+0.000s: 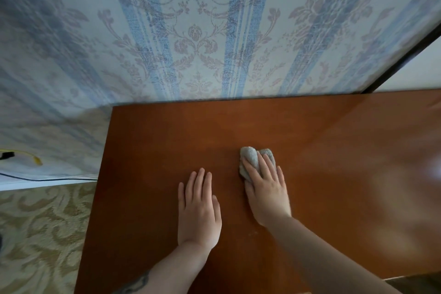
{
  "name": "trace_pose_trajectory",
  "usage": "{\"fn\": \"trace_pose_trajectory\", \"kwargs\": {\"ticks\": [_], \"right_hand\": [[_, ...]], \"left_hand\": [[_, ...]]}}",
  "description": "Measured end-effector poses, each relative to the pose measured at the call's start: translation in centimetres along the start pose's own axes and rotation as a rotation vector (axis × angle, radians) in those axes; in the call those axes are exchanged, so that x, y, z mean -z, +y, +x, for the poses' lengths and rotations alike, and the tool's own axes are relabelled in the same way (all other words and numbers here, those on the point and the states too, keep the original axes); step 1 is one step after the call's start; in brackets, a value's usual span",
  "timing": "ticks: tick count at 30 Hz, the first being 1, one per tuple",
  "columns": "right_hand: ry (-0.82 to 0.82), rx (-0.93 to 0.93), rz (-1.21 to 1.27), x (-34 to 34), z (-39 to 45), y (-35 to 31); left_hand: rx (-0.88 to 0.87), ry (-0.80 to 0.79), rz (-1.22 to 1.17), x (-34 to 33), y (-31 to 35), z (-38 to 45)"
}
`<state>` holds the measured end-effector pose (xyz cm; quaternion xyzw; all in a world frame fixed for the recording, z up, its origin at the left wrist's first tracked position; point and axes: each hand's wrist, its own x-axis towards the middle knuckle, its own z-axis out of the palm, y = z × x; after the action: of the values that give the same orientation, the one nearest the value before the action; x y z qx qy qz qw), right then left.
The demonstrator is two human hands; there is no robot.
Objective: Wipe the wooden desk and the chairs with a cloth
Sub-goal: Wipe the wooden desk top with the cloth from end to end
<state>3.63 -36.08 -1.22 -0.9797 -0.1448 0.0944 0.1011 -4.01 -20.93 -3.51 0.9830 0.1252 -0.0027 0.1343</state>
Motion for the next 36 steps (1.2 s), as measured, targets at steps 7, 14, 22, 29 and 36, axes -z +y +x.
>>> {"fn": "trace_pose_trajectory", "kwargs": {"ticks": [7,14,22,29,36], "right_hand": [[-0.082,0.420,-0.143,-1.2,-6.6,-0.8],[-0.027,0.177,-0.127,0.4,-0.6,2.7],[-0.103,0.531,-0.172,-0.9,-6.3,-0.1],[-0.133,0.201,-0.082,0.9,1.9,0.5],[-0.084,0.487,-0.088,-2.1,-0.6,-8.1]], "left_hand": [[-0.013,-0.013,0.003,0.0,-0.2,0.2],[0.004,0.000,-0.014,-0.1,0.0,0.1],[0.006,0.028,-0.264,0.3,-0.9,0.1],[0.017,0.072,-0.120,1.8,-7.6,0.0],[0.318,0.196,-0.134,1.8,-7.8,0.3]]}}
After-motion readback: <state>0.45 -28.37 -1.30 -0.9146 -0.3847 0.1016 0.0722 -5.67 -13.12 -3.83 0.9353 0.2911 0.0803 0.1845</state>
